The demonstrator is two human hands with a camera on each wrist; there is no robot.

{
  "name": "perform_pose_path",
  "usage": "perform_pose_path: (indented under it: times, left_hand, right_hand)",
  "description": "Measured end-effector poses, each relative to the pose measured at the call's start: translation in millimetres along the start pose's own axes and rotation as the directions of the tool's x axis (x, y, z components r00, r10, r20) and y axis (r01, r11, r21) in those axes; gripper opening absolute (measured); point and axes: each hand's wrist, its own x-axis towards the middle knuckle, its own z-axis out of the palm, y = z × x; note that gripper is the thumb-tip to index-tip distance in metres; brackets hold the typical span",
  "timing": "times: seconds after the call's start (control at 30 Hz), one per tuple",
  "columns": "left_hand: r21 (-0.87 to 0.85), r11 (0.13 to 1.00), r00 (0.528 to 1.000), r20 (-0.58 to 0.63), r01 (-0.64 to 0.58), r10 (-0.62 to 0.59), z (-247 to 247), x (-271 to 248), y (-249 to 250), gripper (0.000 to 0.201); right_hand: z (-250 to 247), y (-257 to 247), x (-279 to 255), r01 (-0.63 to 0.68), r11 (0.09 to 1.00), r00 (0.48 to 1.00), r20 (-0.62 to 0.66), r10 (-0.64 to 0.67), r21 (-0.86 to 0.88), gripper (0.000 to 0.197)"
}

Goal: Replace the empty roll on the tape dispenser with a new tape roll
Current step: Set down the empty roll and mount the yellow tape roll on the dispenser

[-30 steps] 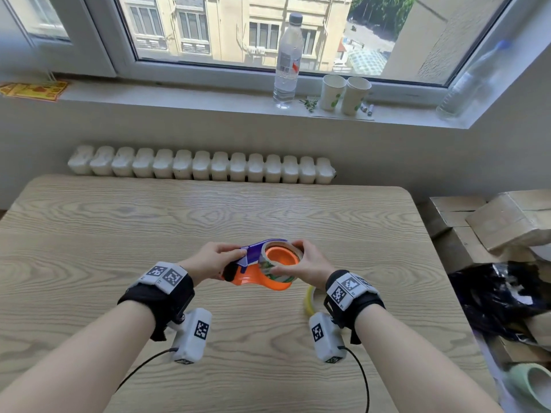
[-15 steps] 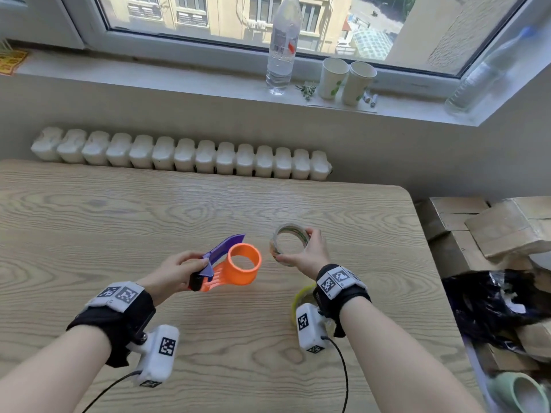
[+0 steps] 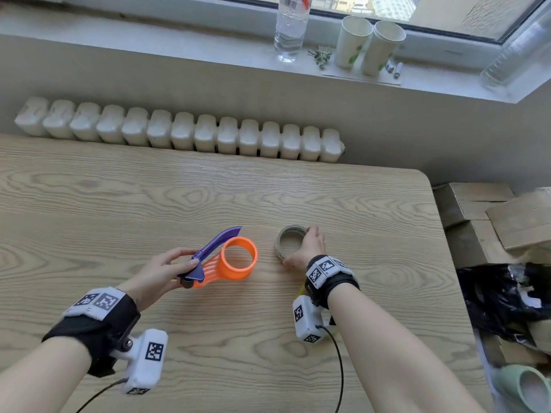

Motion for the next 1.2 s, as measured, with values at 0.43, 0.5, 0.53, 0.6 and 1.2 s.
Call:
perform_pose_path:
  times: [0.43,0.5,0.53,0.6,1.2]
  left_hand:
    - [0.046,0.998,0.998,0.046,-0.038,0.036,16,-18,-9,0.021]
    - [0.065,0.997,0.997,0.068,-0.046,0.041,21,-21,-8,0.022]
    - [0.072,0.996,0.996,0.082,-0.049,0.043,25,-23,-7,0.021]
    - [0.086,0.995,0.993,0.114,-0.052,0.042,31,-26,-5,0.018]
    - [0.164,0.985,0.985,0.169,-0.060,0.032,38,-25,-36,0.019]
  right_hand:
    - [-24,22,-29,0.086,0.990,0.996,0.012,-0.087,0.109,0.089]
    - [-28,32,-39,0.106,0.986,0.994,-0.003,-0.107,0.125,0.085]
    - [-29,37,-45,0.110,0.985,0.994,-0.010,-0.110,0.134,0.084]
    - [-28,47,-56,0.099,0.983,0.995,-0.022,-0.097,0.155,0.083]
    - [22,115,-98,0.081,0.988,0.995,-0.049,-0.088,-0.128,0.111]
